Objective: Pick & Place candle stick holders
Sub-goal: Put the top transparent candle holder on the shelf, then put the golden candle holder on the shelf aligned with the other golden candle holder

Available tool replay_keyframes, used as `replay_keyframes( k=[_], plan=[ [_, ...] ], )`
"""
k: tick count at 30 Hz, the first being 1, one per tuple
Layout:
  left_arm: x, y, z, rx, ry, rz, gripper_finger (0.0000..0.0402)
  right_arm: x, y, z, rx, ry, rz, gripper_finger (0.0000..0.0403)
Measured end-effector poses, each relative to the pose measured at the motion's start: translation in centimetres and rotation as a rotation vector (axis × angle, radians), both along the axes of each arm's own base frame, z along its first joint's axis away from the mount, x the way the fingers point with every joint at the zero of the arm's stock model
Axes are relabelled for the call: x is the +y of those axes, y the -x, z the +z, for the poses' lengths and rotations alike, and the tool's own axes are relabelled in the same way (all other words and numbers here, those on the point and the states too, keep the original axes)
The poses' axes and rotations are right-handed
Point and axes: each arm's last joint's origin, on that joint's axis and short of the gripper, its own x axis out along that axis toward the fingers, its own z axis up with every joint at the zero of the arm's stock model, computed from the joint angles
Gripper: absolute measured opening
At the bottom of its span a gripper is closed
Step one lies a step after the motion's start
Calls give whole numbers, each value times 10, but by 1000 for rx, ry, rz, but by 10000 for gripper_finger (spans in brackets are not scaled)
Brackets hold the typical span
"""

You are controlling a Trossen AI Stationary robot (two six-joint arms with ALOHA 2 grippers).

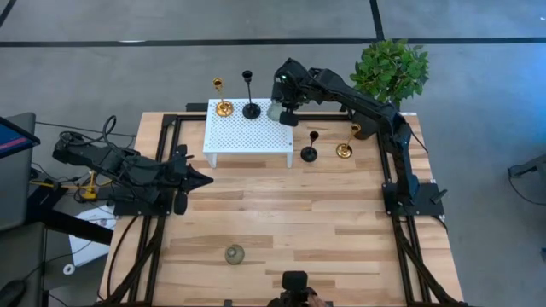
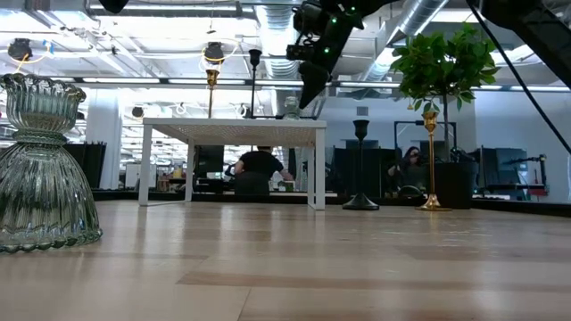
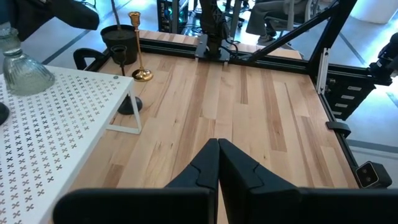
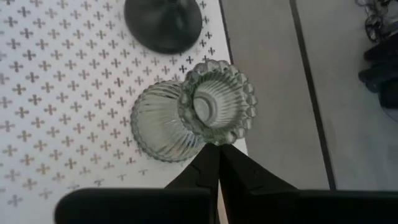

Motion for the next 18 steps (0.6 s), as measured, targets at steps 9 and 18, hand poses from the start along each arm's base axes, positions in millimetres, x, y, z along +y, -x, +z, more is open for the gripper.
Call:
replay_keyframes(
  k=[9,18],
  plan=[
    [0,0,0,0,0,0,5,1,9,-6,96,-51,-17,0],
    [0,0,0,0,0,0,5,32,30,-4,293,-213,-33,0]
  ],
)
